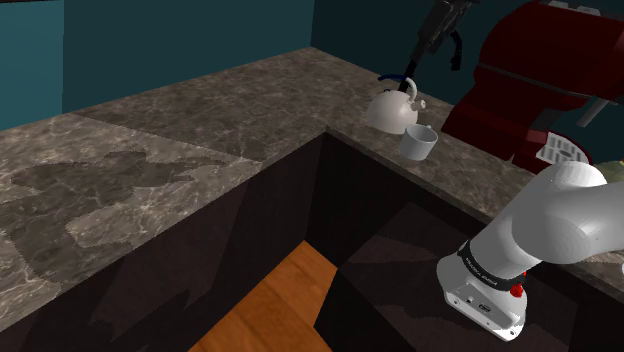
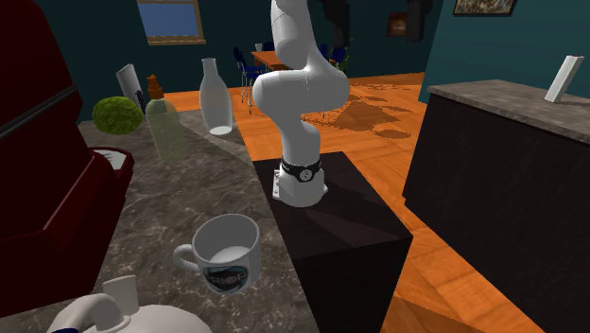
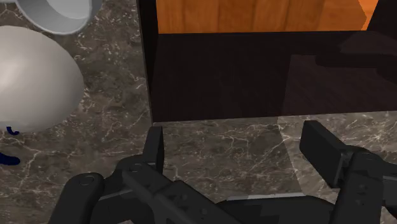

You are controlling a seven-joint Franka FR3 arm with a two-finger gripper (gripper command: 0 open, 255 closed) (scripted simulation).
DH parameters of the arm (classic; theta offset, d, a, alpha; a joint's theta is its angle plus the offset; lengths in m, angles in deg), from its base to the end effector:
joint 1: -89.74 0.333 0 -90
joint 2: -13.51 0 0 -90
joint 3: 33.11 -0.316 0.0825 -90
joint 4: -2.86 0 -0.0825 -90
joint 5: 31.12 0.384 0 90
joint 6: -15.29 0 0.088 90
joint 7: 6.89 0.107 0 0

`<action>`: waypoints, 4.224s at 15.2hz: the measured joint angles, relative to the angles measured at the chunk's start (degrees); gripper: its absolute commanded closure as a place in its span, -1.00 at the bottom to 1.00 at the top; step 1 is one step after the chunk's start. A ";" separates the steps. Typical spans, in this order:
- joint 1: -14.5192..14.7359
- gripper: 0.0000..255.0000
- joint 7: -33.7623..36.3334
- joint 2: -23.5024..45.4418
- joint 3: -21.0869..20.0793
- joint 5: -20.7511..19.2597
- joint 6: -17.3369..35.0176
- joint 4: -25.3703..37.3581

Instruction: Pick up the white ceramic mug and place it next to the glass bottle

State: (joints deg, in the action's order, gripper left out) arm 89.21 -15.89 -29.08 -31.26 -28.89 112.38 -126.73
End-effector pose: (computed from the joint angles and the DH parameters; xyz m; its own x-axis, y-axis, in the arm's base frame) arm 0.3312 -0.0138 0.6340 0.9765 0.1155 0.1820 0.1233 -0.9918 -0.0326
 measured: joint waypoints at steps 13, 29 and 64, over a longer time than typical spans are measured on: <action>-3.82 -1.00 -5.85 -0.10 5.37 -5.82 14.16 -17.06; -9.76 -1.00 -12.05 13.47 13.66 -14.09 38.73 -30.14; -9.67 1.00 -12.50 8.59 12.63 -13.28 28.89 -25.05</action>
State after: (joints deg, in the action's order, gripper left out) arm 79.54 -28.38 -20.48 -18.63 -42.17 141.27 -151.78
